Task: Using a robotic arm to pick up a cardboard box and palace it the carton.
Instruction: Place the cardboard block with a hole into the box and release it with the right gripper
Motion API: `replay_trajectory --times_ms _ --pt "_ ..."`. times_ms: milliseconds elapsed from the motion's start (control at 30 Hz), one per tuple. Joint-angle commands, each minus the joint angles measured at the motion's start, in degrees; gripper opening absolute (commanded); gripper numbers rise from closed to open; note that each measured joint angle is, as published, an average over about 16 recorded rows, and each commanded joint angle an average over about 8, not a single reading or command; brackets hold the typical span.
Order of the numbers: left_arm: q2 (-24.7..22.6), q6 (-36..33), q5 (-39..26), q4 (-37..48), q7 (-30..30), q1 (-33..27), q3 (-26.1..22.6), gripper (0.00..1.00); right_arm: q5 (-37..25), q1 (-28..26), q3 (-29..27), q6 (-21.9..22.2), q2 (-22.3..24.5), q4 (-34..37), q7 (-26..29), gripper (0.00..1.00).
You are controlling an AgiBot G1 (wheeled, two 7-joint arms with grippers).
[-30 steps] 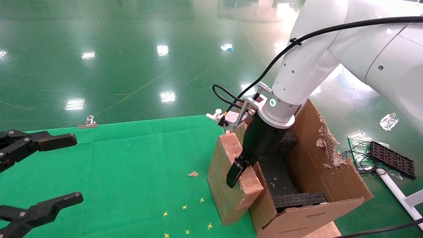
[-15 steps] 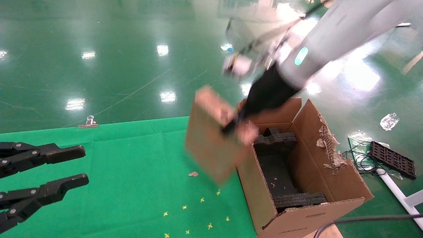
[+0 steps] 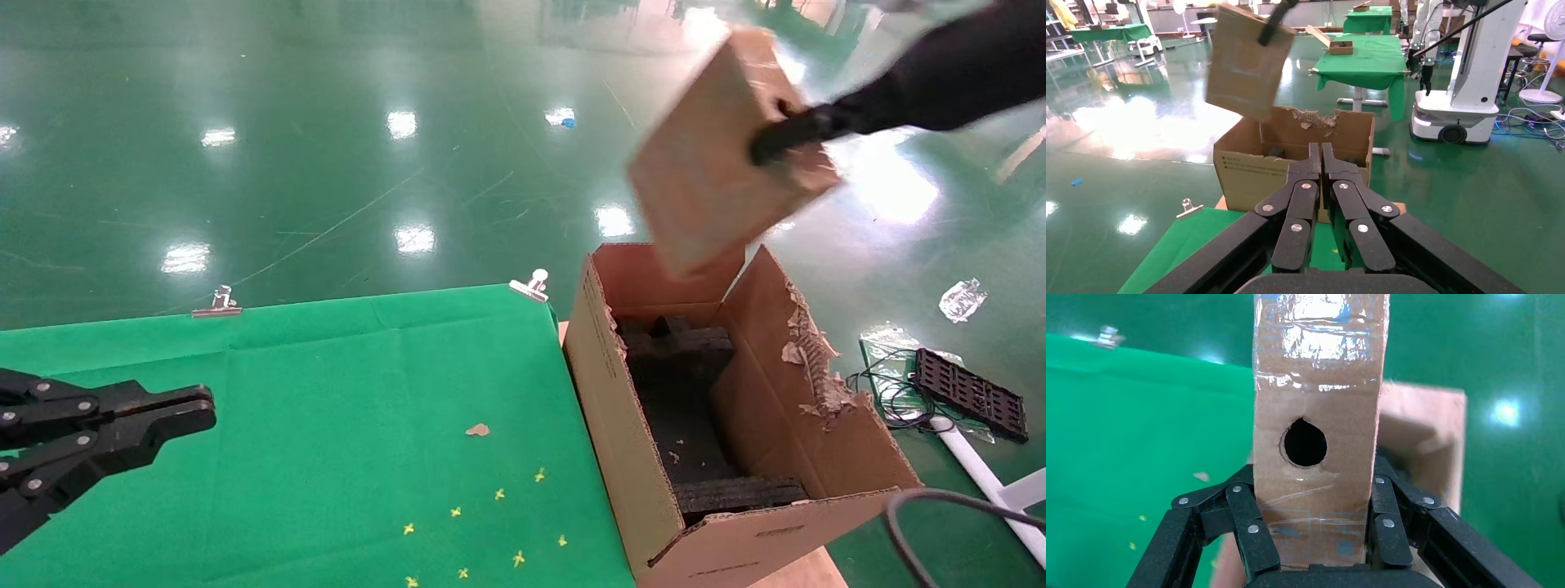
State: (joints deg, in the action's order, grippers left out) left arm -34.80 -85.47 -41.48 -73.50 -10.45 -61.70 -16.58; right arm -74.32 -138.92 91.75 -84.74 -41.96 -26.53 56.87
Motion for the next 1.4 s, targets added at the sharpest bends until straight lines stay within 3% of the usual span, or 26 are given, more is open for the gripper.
replay_trajectory --times_ms 33,200,233,767,1400 --pt "0.0 0.0 0.01 0.0 0.0 0.0 -0.01 0.35 -1.57 -0.8 0.85 -0.7 1.79 0.74 0.39 0.0" --pt "0.01 0.01 0.02 0.0 0.01 -0.01 -0.03 0.98 -3.3 1.09 2.42 -1.16 4.77 0.88 1.66 0.0" --pt "0.01 0.01 0.02 0.0 0.01 -0.01 -0.03 1.0 -3.44 1.74 2.65 -1.03 5.19 0.88 1.92 0.0" --pt "0.04 0.04 0.06 0.0 0.04 -0.02 -0.09 1.0 -3.72 14.6 4.94 5.86 5.71 2.69 4.58 0.0" --pt "0.06 0.07 0.11 0.0 0.08 -0.03 -0.16 1.0 -1.1 29.09 4.89 15.08 0.44 9.57 4.07 0.0"
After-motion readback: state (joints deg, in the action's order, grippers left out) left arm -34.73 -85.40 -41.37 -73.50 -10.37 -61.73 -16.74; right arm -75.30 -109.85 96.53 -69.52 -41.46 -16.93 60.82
